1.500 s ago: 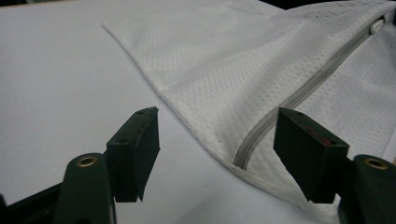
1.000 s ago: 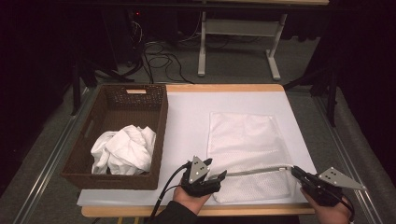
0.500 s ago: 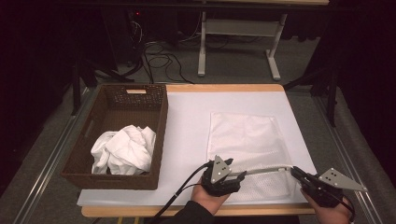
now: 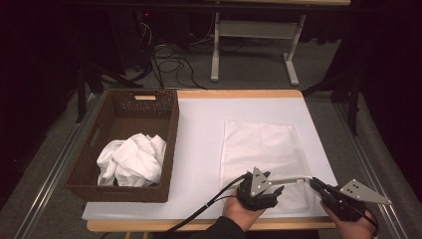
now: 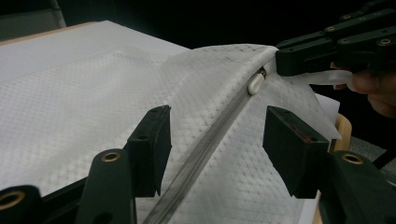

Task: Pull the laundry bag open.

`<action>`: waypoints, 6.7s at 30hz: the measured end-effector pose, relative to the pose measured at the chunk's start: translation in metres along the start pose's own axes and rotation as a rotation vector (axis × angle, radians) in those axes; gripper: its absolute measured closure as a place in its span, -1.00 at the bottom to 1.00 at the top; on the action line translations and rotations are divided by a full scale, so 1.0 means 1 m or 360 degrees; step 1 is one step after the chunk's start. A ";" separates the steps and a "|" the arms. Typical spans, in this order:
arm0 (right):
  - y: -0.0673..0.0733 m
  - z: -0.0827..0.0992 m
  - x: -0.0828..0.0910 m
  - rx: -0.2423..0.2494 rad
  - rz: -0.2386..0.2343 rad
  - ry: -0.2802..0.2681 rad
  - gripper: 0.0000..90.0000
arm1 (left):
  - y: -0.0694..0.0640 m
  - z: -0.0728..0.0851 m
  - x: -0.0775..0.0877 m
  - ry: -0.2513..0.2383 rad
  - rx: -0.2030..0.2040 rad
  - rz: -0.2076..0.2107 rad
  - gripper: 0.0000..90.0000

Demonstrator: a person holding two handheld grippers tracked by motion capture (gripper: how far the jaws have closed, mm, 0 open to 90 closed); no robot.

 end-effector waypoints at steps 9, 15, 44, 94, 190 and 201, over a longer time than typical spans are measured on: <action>0.000 -0.001 0.001 -0.0001 -0.0001 -0.0005 0.93 | -0.016 -0.004 -0.017 -0.0002 -0.0028 0.0052 0.04; 0.000 -0.002 0.001 0.0003 -0.0002 -0.0014 0.93 | -0.020 -0.006 -0.025 0.0006 -0.0028 0.0067 0.09; 0.005 -0.003 0.001 0.0031 -0.0029 -0.0040 0.93 | -0.028 -0.009 -0.059 0.0082 0.0082 0.0098 0.44; 0.006 -0.002 -0.001 0.0048 -0.0020 -0.0018 0.93 | -0.032 -0.010 -0.055 0.0044 -0.0013 0.0096 0.91; 0.007 0.001 -0.005 0.0029 -0.0034 0.0051 0.95 | 0.071 0.045 0.069 0.0156 0.0076 -0.0254 0.92; 0.002 0.004 -0.004 -0.0007 -0.0024 0.0061 0.95 | 0.103 0.059 0.113 0.0197 0.0166 -0.0368 0.92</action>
Point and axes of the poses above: each handheld gripper's, and its own axes: x roughly backward along the jaws, z roughly out of its underside, y roughly to its left, the point moved 7 cm from there along -x, roughly forward along the jaws
